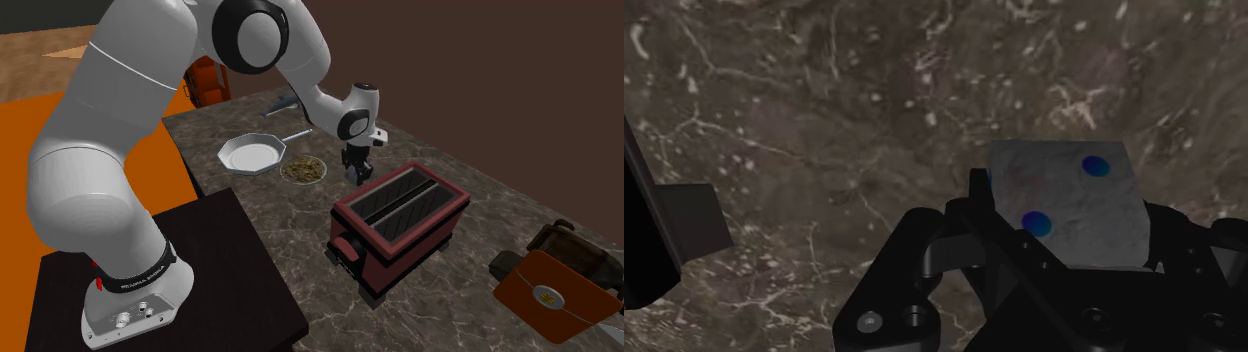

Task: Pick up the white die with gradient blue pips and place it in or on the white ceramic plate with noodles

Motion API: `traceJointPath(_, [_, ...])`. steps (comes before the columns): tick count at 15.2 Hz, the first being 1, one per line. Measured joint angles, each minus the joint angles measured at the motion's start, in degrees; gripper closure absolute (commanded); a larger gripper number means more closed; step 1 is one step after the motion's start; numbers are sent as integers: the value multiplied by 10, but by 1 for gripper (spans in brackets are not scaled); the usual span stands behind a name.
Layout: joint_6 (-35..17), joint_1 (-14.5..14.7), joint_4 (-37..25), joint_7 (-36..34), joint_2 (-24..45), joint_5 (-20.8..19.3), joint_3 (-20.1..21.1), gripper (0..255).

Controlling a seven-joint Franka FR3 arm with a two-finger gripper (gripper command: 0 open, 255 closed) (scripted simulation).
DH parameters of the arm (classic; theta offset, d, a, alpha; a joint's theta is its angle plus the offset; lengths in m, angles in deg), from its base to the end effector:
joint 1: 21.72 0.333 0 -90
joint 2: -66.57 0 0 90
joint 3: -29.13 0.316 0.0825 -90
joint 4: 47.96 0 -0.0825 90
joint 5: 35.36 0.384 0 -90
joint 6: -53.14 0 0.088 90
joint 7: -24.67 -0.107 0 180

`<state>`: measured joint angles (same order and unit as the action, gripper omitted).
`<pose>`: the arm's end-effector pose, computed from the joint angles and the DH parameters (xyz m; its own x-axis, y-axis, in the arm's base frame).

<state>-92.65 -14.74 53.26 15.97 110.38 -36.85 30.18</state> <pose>0.6491 0.0911 0.1308 0.9999 0.0045 0.0136 0.0045 -1.0000 0.0002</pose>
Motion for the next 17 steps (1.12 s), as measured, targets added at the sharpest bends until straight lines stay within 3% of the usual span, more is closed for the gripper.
traceJointPath(17, [58, -3, 22, 3, -79, 2, 2, 255])
